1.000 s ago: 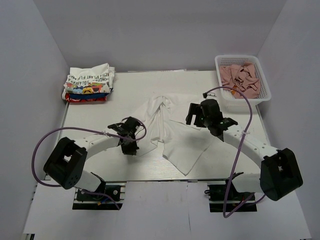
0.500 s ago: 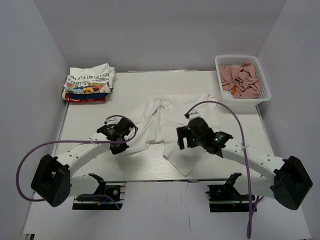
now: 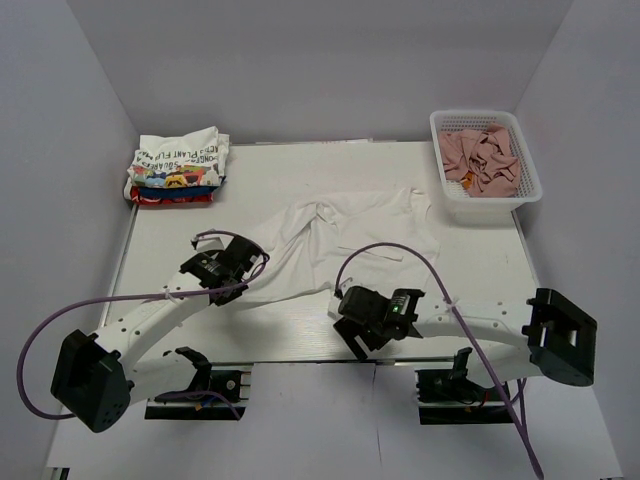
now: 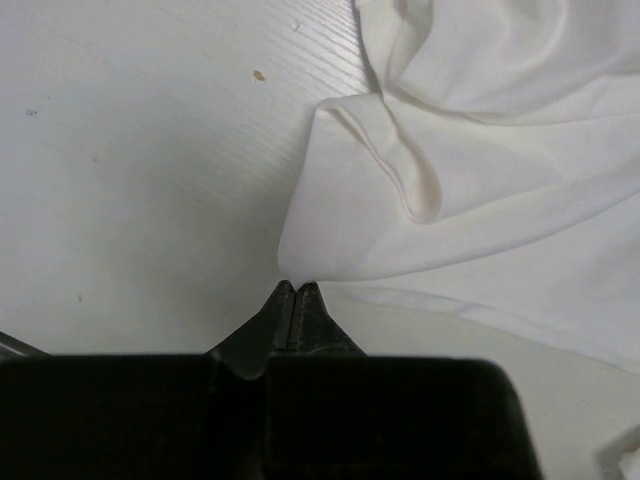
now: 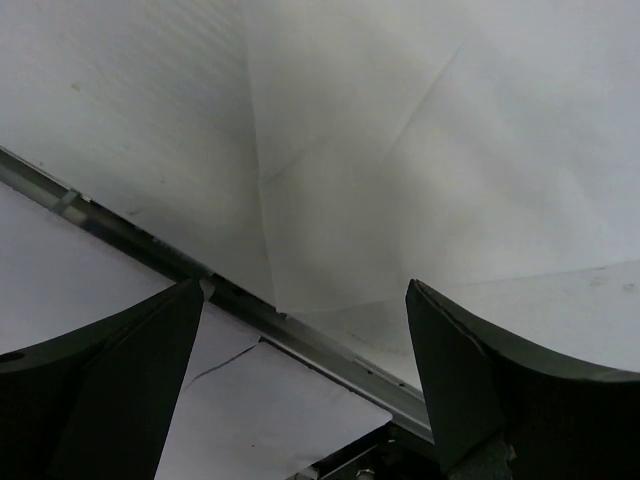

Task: Fold and stack the t-shirts
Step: Flatten out the tshirt

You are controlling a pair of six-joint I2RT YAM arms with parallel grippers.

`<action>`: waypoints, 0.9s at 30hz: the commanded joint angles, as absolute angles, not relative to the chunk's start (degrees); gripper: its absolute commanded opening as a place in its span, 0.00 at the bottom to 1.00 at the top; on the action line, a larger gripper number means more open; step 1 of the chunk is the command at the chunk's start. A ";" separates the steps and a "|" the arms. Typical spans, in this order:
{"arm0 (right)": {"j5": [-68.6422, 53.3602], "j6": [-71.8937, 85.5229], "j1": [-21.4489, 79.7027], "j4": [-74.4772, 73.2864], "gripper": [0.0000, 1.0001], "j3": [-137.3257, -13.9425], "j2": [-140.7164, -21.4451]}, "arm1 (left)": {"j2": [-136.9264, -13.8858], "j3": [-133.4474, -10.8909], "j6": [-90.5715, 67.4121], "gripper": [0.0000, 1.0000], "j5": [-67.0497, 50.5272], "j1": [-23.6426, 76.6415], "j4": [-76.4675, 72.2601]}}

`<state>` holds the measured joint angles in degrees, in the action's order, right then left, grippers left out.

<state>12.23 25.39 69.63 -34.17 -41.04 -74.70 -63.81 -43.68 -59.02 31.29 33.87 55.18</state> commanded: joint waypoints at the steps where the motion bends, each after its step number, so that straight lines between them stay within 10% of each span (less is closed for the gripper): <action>1: 12.65 28.65 71.63 -37.62 0.88 -41.05 -76.55 | -62.31 -45.00 -61.61 0.00 34.02 33.75 52.92; 5: 15.12 29.53 71.81 -35.78 0.82 -39.73 -78.92 | -61.79 -45.00 -61.61 0.00 34.01 33.75 52.38; 7: 17.38 30.05 71.46 -34.98 0.54 -39.20 -79.89 | -61.18 -45.00 -61.61 0.00 34.54 33.75 51.77; 9: 18.80 33.63 71.37 -35.06 0.04 -39.29 -80.86 | -60.29 -45.53 -60.39 0.00 34.54 33.75 49.93; 10: 22.11 33.75 71.19 -35.16 0.00 -39.64 -80.77 | -59.60 -45.53 -59.77 0.00 33.93 33.75 48.09; 22: 59.93 29.02 55.83 -31.92 0.00 -63.44 -72.79 | -64.59 -61.51 -49.93 0.00 38.58 33.75 35.87; 27: 58.97 9.42 50.02 -6.70 0.00 -66.52 -66.63 | -69.07 -74.16 -43.52 0.00 43.50 33.22 32.87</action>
